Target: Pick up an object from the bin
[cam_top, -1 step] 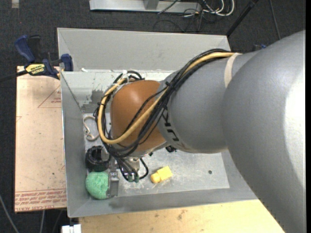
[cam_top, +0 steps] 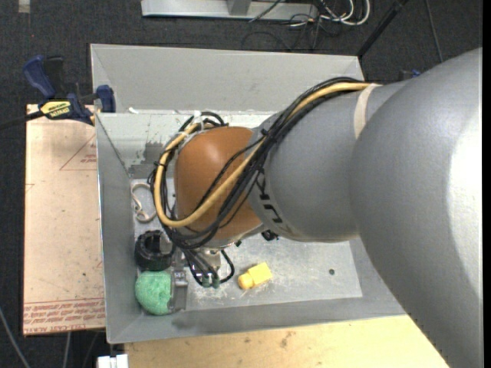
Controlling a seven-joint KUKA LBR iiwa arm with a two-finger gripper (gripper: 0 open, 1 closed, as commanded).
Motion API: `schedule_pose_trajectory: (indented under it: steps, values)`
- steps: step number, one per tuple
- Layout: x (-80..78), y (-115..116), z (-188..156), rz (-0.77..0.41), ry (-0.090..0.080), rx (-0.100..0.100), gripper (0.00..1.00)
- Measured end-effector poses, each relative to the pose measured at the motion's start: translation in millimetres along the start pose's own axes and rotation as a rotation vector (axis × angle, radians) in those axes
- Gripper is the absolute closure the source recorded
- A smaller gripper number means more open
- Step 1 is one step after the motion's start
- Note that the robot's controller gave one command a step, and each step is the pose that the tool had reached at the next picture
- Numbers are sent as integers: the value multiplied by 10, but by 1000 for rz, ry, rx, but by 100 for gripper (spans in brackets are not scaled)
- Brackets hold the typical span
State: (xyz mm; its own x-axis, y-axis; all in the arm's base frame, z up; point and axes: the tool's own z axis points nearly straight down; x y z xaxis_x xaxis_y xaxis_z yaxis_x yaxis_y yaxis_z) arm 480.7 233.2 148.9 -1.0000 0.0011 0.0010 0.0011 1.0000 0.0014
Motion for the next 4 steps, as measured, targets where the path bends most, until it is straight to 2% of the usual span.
schedule_pose_trajectory:
  steps: [1,2,3,4]
  values:
    - [-189,104,498,-75,-6,-1,0]
    - [-69,152,710,133,-21,-7,100]
    - [-70,151,710,133,-21,-7,100]
    - [-285,171,564,110,0,3,100]
